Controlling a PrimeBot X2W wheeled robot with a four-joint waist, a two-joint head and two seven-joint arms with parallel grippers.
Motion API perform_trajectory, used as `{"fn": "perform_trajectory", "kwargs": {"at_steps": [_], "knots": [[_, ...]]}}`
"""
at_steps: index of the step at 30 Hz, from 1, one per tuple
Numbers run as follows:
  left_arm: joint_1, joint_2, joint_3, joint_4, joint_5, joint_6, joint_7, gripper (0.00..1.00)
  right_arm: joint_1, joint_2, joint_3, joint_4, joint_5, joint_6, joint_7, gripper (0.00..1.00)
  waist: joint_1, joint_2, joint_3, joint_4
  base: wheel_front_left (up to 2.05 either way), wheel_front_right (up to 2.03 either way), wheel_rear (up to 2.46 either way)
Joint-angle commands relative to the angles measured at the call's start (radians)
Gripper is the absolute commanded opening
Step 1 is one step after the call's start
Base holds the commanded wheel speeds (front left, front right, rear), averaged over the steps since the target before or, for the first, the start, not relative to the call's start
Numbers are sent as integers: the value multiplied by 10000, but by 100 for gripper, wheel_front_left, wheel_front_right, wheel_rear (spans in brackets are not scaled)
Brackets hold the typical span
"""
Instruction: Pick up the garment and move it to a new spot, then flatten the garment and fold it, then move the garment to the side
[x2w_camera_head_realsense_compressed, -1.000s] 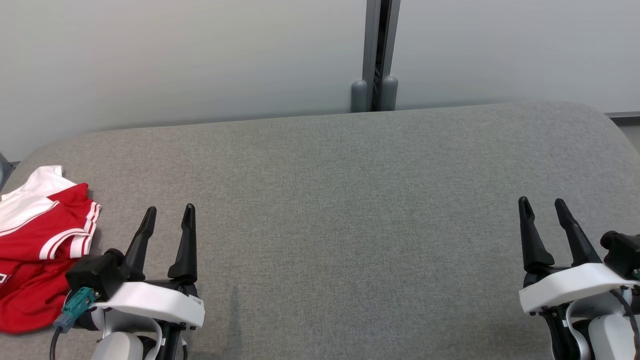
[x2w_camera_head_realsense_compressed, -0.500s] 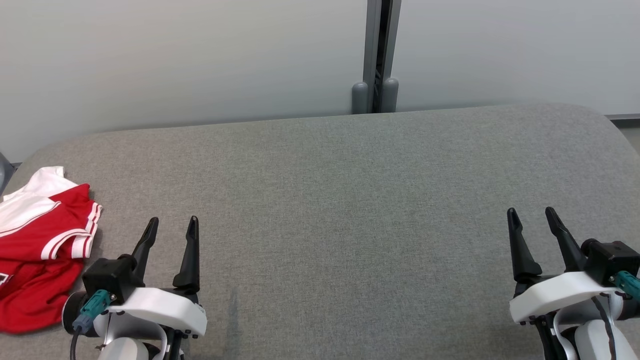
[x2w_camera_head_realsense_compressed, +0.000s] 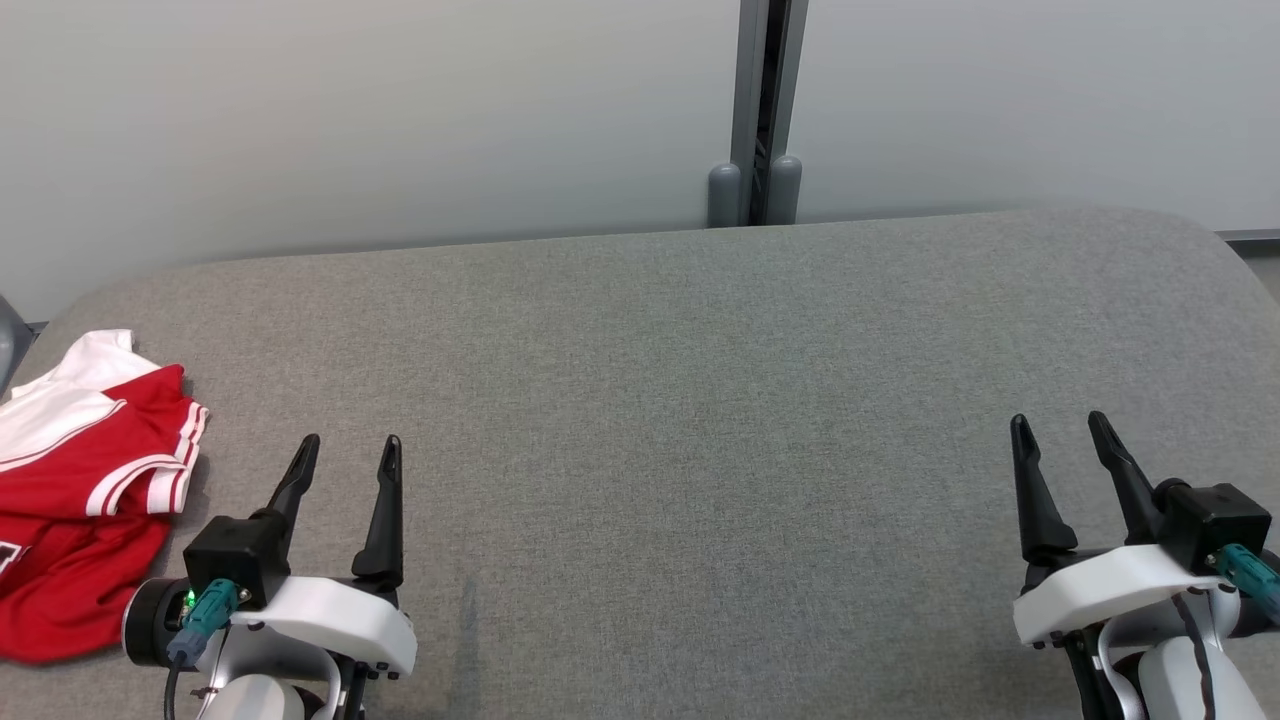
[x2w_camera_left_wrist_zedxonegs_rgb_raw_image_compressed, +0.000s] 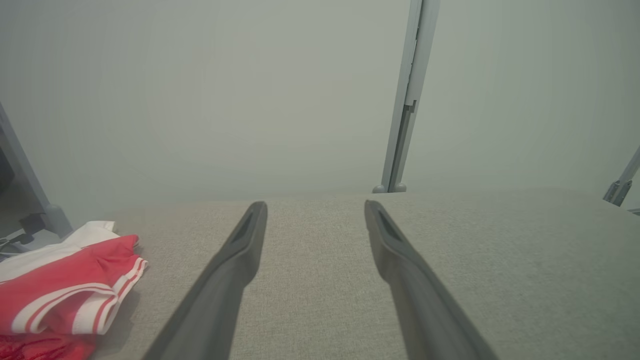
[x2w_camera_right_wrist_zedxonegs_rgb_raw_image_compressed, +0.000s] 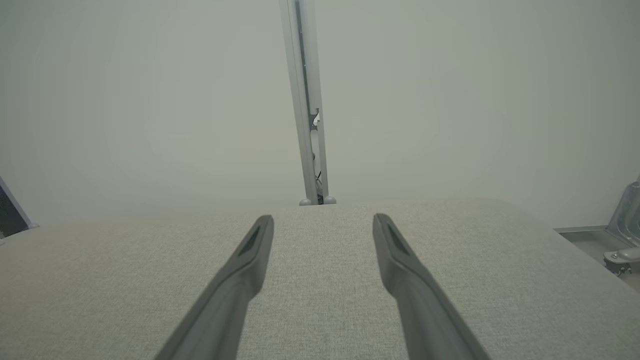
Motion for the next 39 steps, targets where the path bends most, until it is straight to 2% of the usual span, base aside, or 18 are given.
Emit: {"fn": "perform_trajectory", "kwargs": {"at_steps": [1,18,34,39], "knots": [[-179,26,6,-31,196,51,-11,100,-116,-10,7,57,-102,0,-132,100,0,0,6,5,0,0,0],[-214,85,-102,-69,986,174,136,100,-217,41,285,412,-728,1,-553,100,0,0,97,18,0,0,0],[-249,103,-177,9,666,249,222,100,-248,28,315,526,-360,1,-549,100,0,0,99,68,0,0,0],[-365,77,-119,53,530,340,157,100,-255,-59,268,383,-315,1,-547,100,0,0,120,488,0,0,0]]}}
